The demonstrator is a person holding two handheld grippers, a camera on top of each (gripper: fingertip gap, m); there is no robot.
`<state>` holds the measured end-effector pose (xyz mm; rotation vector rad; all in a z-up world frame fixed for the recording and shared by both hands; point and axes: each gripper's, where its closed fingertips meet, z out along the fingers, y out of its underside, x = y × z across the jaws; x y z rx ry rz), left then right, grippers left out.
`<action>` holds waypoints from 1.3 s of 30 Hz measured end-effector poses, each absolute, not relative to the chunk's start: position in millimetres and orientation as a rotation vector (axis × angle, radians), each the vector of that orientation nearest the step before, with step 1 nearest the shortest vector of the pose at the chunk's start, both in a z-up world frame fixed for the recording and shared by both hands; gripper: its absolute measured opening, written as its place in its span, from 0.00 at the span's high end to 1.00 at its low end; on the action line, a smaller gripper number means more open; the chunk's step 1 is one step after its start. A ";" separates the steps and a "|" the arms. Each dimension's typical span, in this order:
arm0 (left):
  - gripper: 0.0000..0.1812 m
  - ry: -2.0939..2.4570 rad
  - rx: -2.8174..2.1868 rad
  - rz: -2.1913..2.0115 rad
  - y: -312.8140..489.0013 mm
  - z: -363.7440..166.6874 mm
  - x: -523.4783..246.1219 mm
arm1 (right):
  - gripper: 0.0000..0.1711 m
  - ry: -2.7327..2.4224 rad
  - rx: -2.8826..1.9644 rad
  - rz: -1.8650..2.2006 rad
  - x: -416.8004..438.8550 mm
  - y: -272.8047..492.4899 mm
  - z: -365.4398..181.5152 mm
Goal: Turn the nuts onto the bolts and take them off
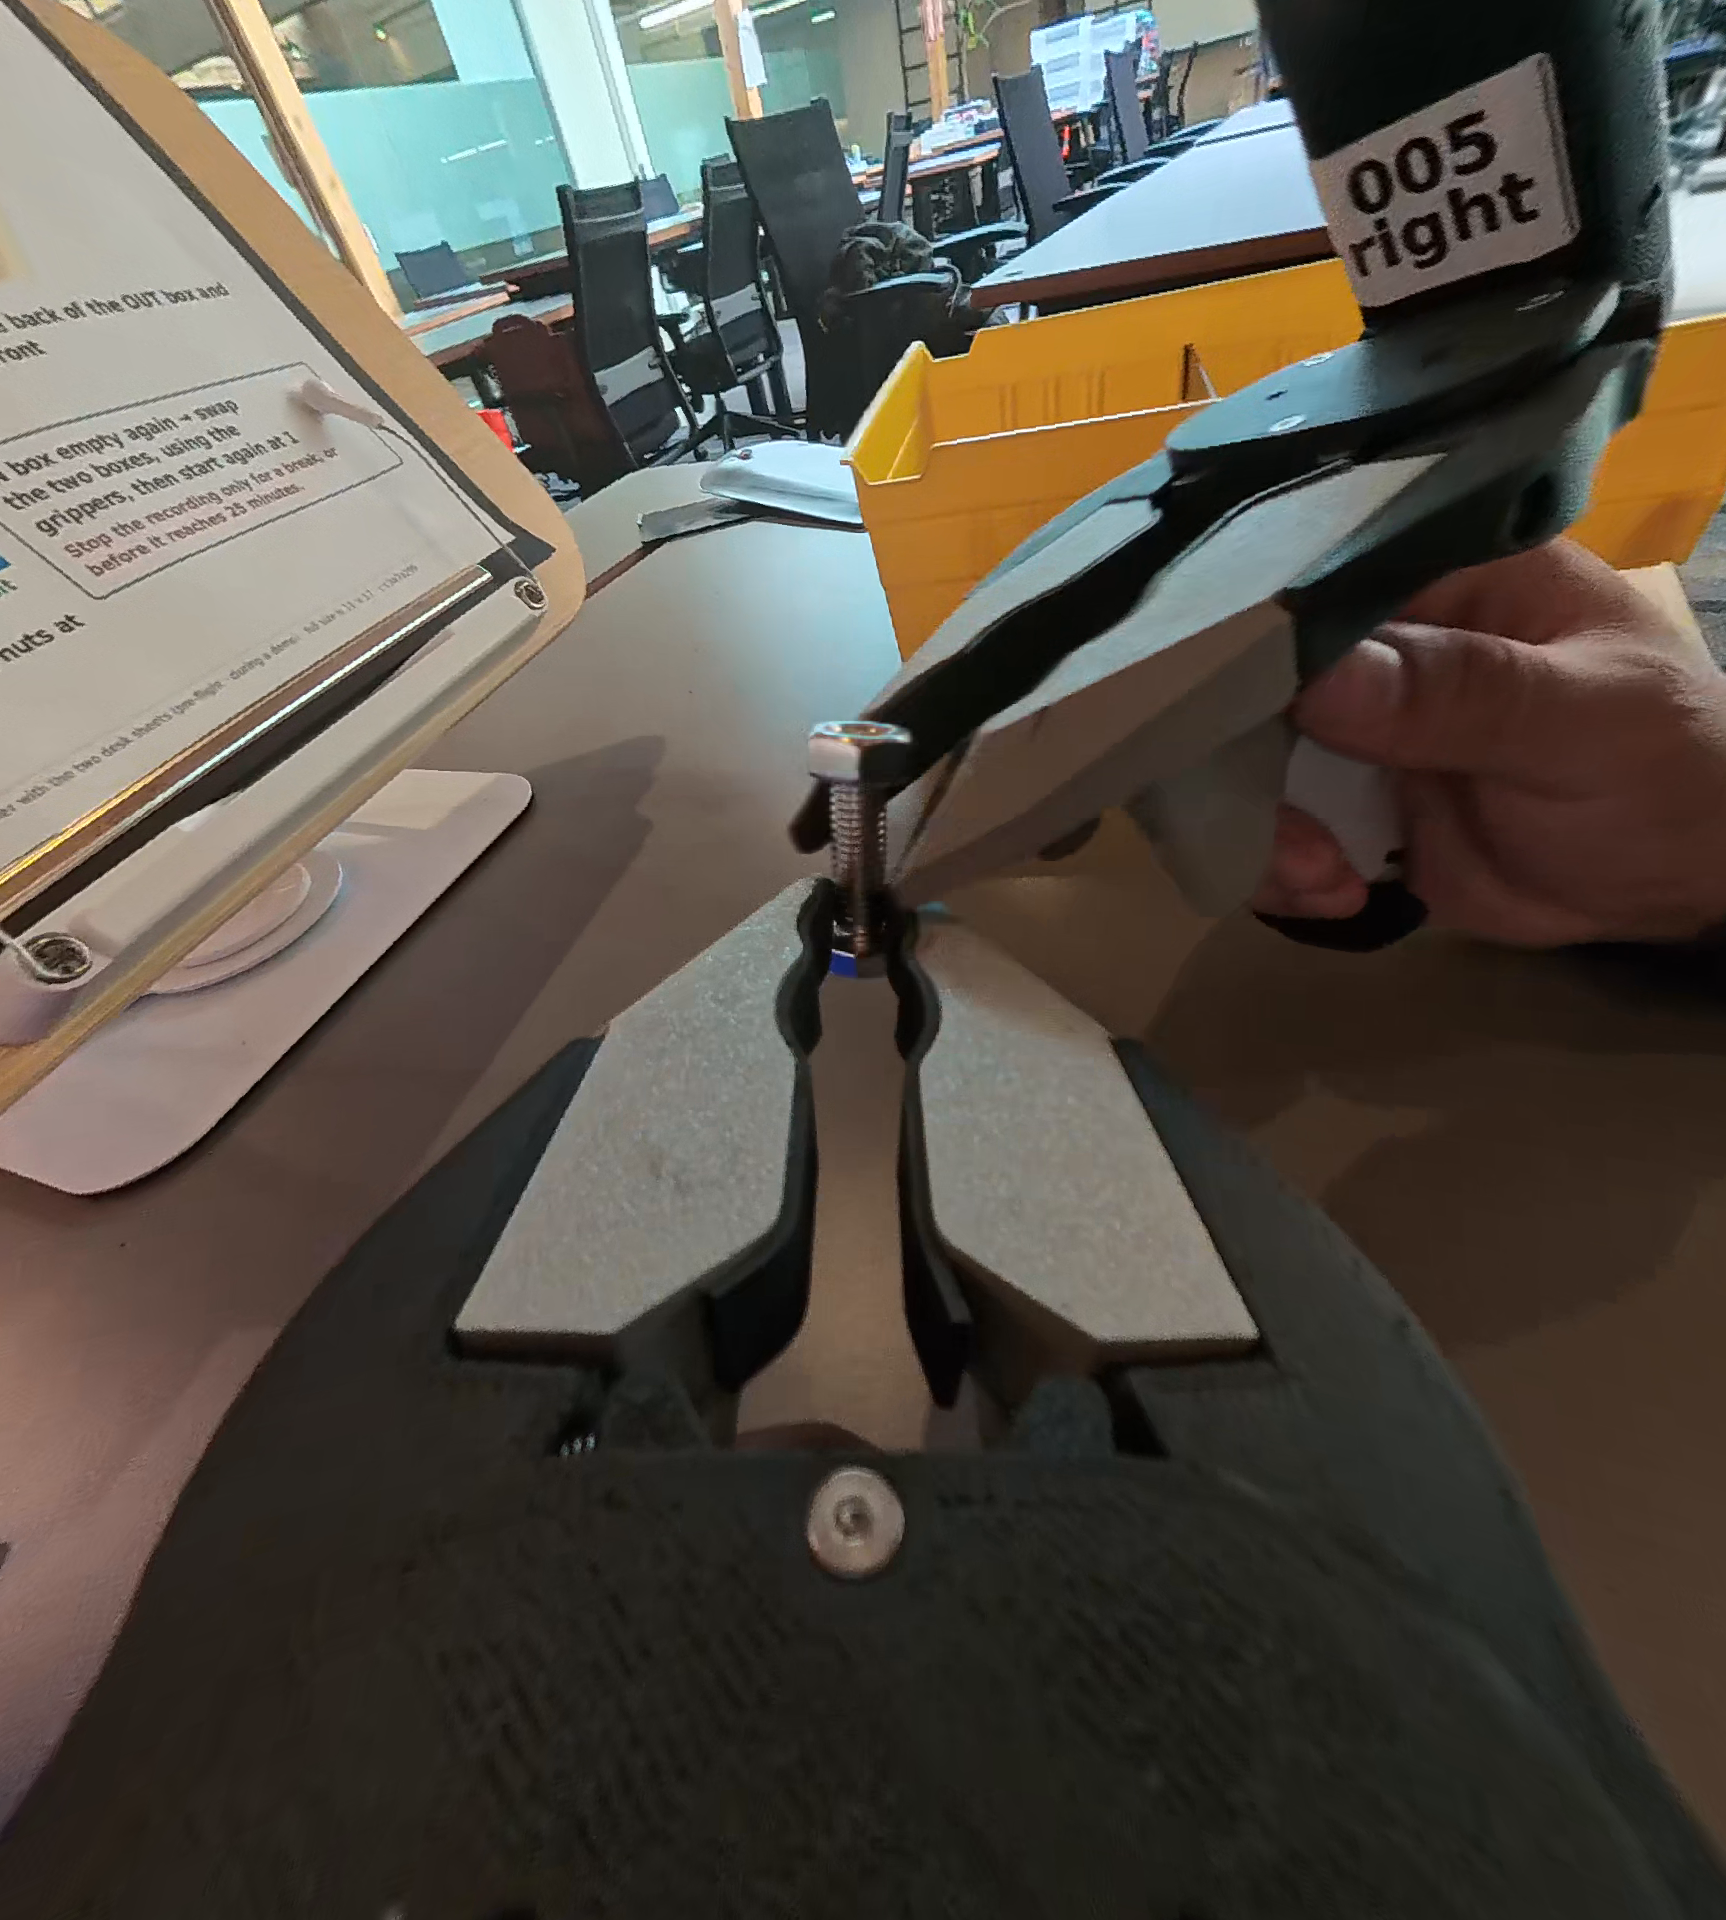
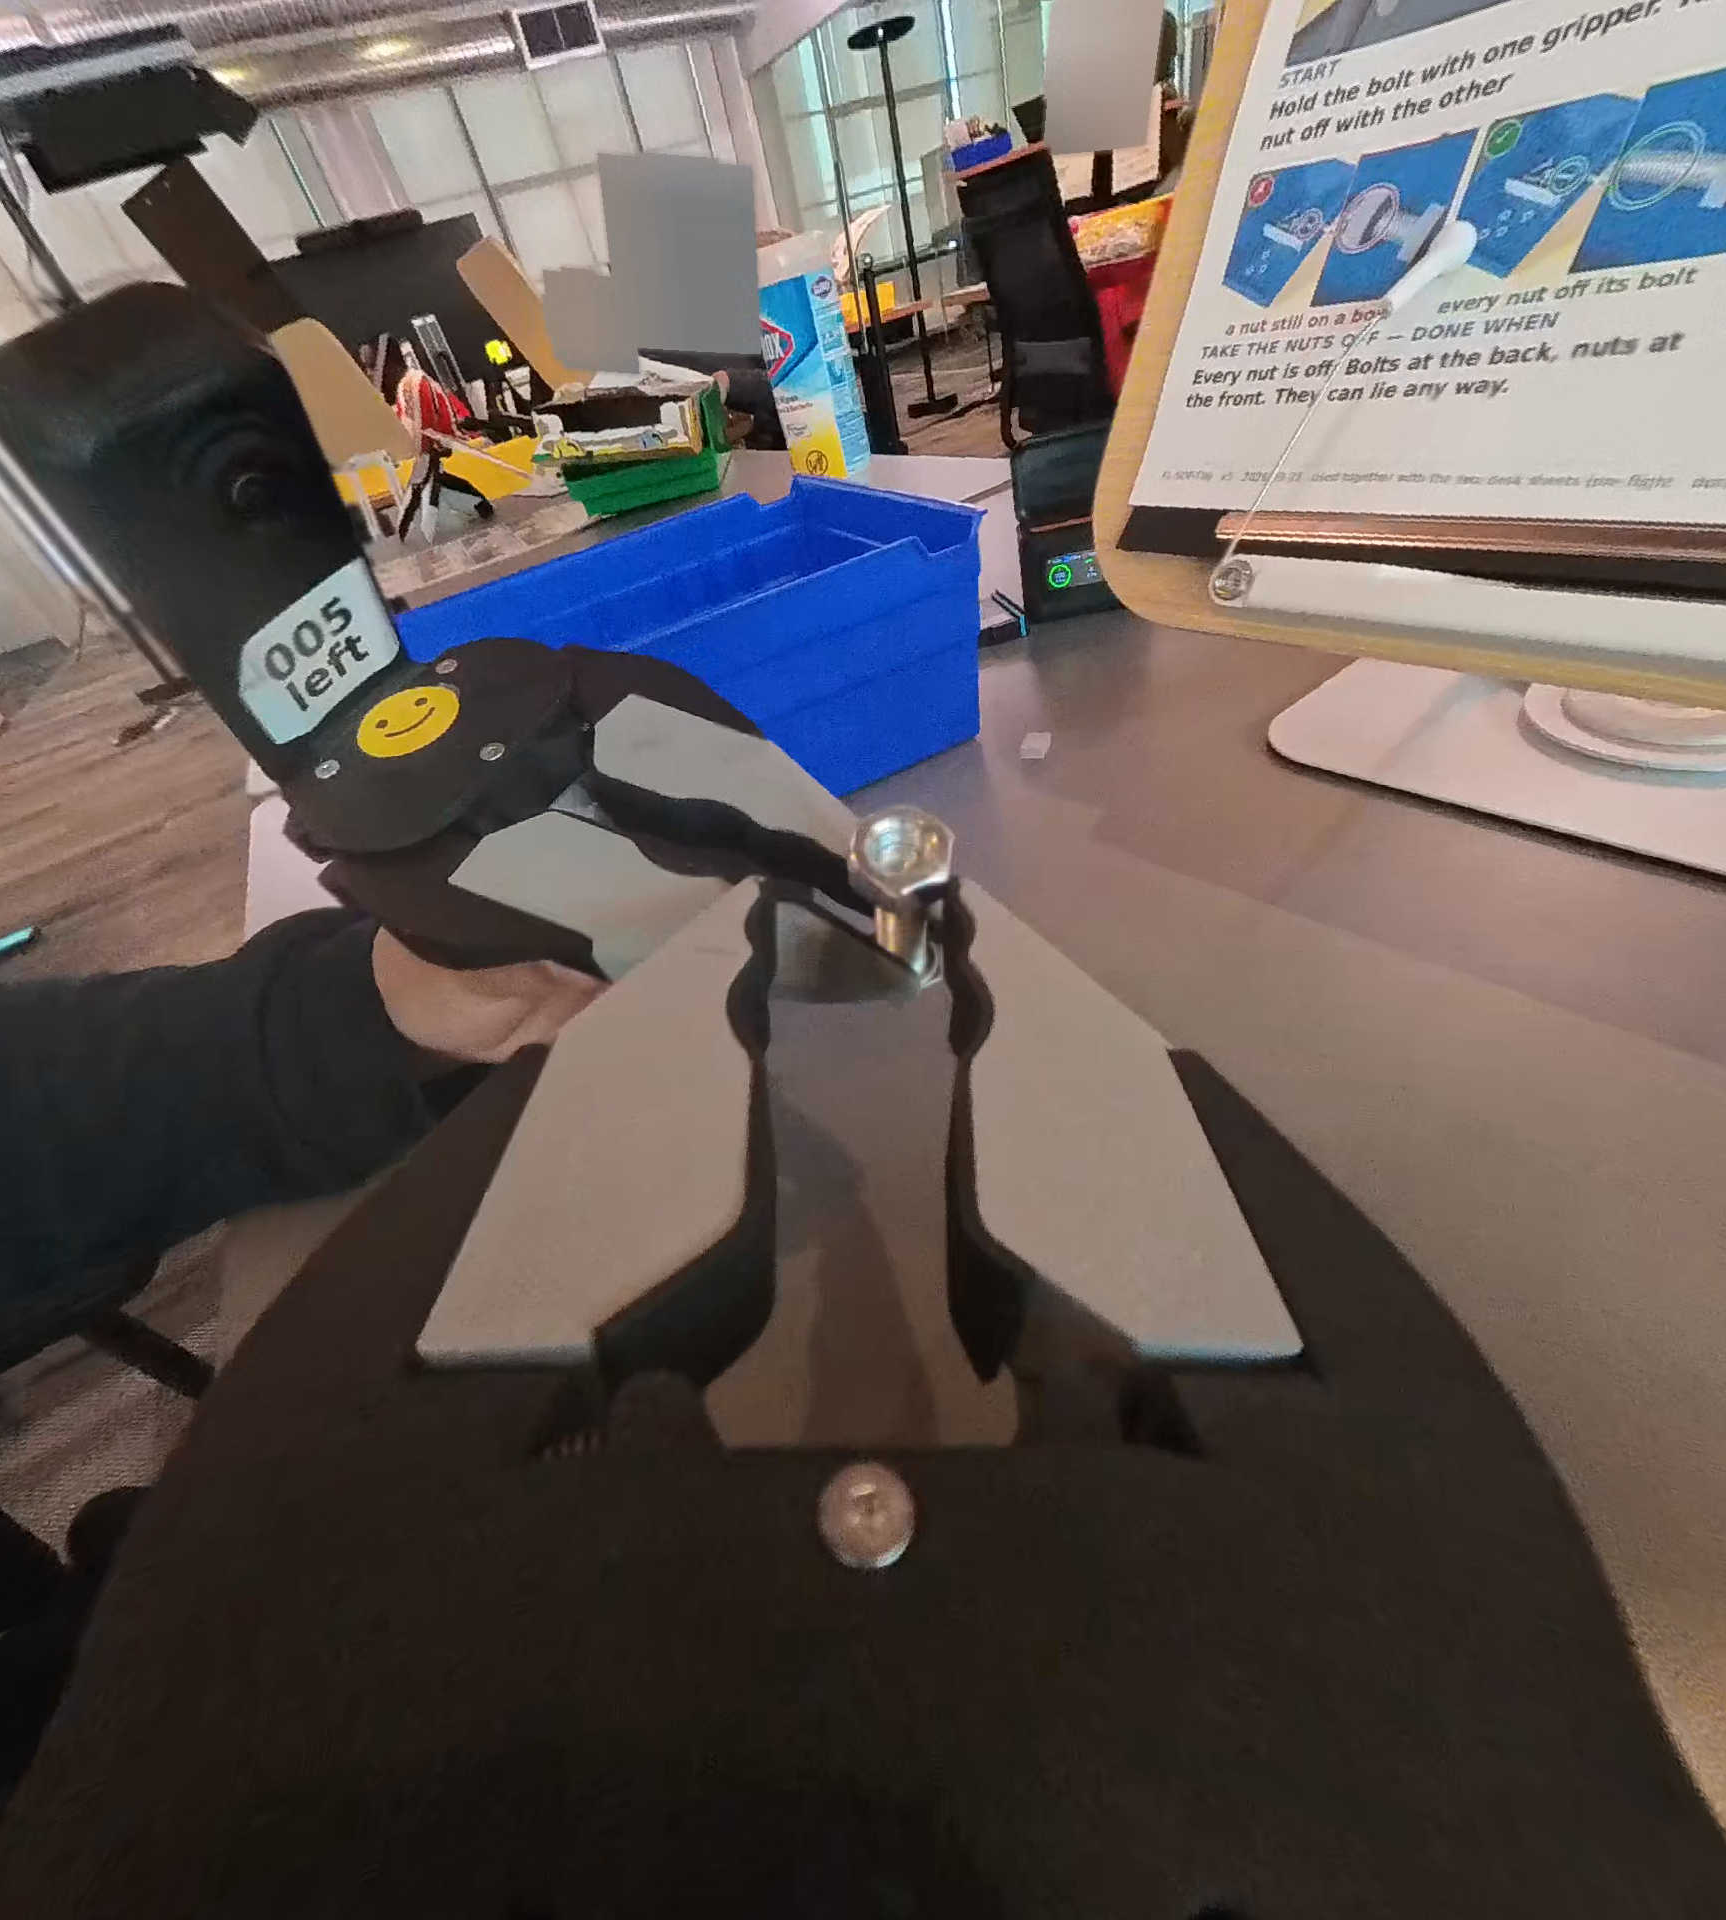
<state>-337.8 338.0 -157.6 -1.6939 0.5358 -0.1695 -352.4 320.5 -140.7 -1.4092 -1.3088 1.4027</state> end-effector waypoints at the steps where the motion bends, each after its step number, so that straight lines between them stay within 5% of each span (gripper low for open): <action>1: 0.96 0.547 -1.697 -0.170 337.6 -158.8 -335.7 | 0.84 -1.307 -1.412 1.399 -355.7 320.8 -140.6; 5: 0.96 0.593 -1.716 -0.172 336.4 -165.1 -327.9 | 0.92 -1.337 -1.396 1.434 -364.5 316.0 -139.1; 20: 0.96 0.522 -1.788 -0.113 343.9 -175.4 -347.5 | 0.92 -1.331 -1.391 1.474 -330.0 321.6 -113.4; 24: 0.96 0.547 -1.794 -0.083 345.3 -178.1 -344.1 | 0.92 -1.338 -1.351 1.354 -272.5 300.5 -57.5; 29: 0.96 0.631 -1.805 0.058 359.0 -186.4 -333.3 | 0.92 -1.083 -1.557 0.960 -145.2 398.9 -22.0; 39: 0.96 0.700 -1.821 -0.276 352.8 -184.2 -271.5 | 0.86 -0.927 -2.108 0.683 -51.0 514.6 -168.2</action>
